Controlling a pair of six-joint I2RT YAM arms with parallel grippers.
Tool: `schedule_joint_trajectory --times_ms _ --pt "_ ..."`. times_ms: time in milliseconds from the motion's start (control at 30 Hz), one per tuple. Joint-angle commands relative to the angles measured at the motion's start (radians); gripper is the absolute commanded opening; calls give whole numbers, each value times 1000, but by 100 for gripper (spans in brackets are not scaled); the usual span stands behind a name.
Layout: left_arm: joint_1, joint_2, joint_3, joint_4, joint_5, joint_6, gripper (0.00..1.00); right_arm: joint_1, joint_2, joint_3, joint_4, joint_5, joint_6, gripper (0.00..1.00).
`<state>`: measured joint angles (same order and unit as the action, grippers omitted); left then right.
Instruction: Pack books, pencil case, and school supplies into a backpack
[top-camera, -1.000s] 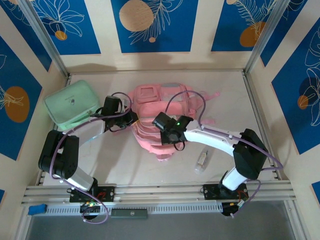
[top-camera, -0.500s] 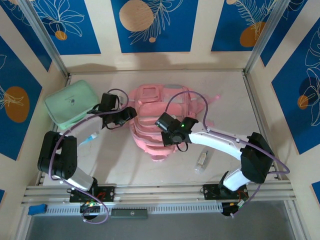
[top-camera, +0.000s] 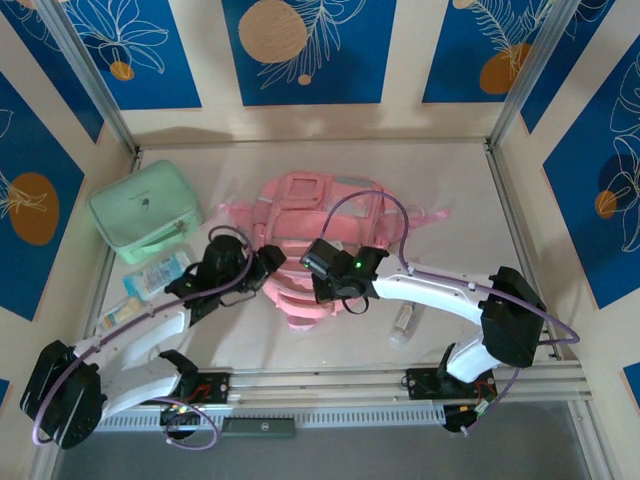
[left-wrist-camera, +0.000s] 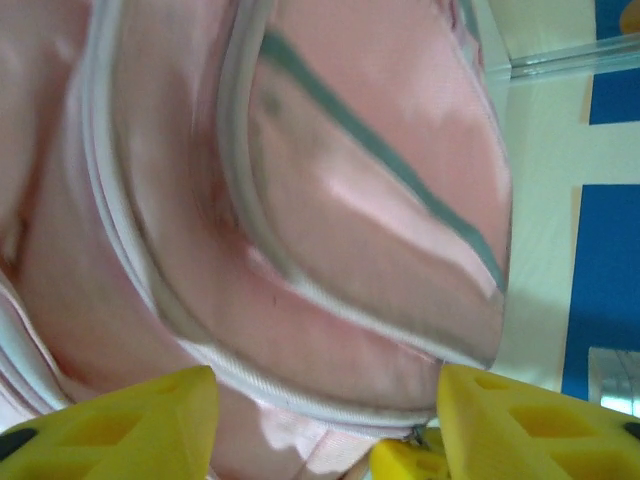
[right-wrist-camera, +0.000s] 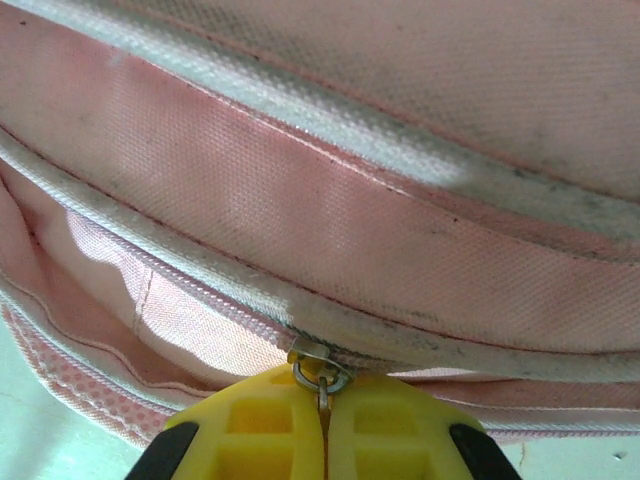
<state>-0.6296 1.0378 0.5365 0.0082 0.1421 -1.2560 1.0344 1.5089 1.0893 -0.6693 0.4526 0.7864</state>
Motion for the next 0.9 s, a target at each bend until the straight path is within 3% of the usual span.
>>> schedule_joint_trajectory --times_ms 0,233,433,633,867 --pt "-102 -12 -26 74 -206 -195 57 15 -8 -12 26 5 38 0" --pt "-220 133 -23 229 -279 -330 45 30 6 -9 31 20 43 0" --pt "-301 208 8 233 -393 -401 37 33 11 -13 50 27 41 0" --pt "-318 243 9 223 -449 -438 33 35 17 -1 46 33 27 0" --pt "-313 235 -26 161 -569 -414 7 36 13 13 -20 52 19 0"
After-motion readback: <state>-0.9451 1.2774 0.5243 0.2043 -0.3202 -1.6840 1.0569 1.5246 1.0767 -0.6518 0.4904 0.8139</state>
